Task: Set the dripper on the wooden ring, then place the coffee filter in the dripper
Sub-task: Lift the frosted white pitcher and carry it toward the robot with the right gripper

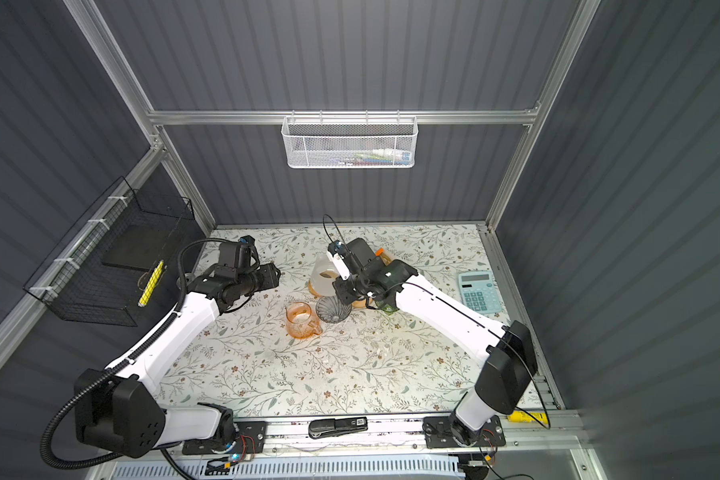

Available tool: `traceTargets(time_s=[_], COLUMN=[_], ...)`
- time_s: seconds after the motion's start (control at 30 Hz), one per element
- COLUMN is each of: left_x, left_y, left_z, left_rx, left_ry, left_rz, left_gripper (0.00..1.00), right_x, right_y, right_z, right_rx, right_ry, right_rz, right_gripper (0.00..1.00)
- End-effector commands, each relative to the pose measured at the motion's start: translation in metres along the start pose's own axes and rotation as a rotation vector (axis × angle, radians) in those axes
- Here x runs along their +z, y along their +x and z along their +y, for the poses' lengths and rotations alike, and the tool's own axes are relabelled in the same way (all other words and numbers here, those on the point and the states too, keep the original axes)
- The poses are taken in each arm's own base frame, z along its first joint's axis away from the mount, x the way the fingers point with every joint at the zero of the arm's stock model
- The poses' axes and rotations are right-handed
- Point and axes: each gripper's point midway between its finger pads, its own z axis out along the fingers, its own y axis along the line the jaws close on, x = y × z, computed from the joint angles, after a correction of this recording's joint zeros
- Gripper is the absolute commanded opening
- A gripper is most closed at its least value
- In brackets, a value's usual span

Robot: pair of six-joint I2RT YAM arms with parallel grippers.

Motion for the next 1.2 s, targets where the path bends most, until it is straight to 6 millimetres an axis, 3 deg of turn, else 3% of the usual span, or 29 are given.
traceTargets(time_s=[0.0,0.37,0.67,0.9,1.17], left_x=[-0.017,-0.028,-0.031,-0.028,-0.027], left_y=[-0.015,-0.014,-0.012,-0.006,-0.004], left_z=[-0.001,0.004,0.004,0.004,0.003], left_rx=[0.014,0.022,0.016,0.007,0.004], left_ry=[-0.006,-0.033,-0.037,-0.024,-0.014], left_rz=[-0.034,-0.036,-0.02,-0.017,-0.01], left_gripper=[0.56,0.56,0.56,0.56,0.56], right_x=[-0.021,-0.039,-0.047,-0.034,-0.006], right_y=[-0.002,0.046,0.097,0.132,0.136], right_z=[0.007,0.047,0.093,0.112,0.131], right_rx=[0.008,-0.053,-0.137,-0.188,-0.246], right_ry=[0.004,-0.06,-0.163,-0.215,-0.257], right_rz=[-0.054,-0.026,0.018,0.05,0.07], right_gripper=[0.0,0.0,0.0,0.0,0.0])
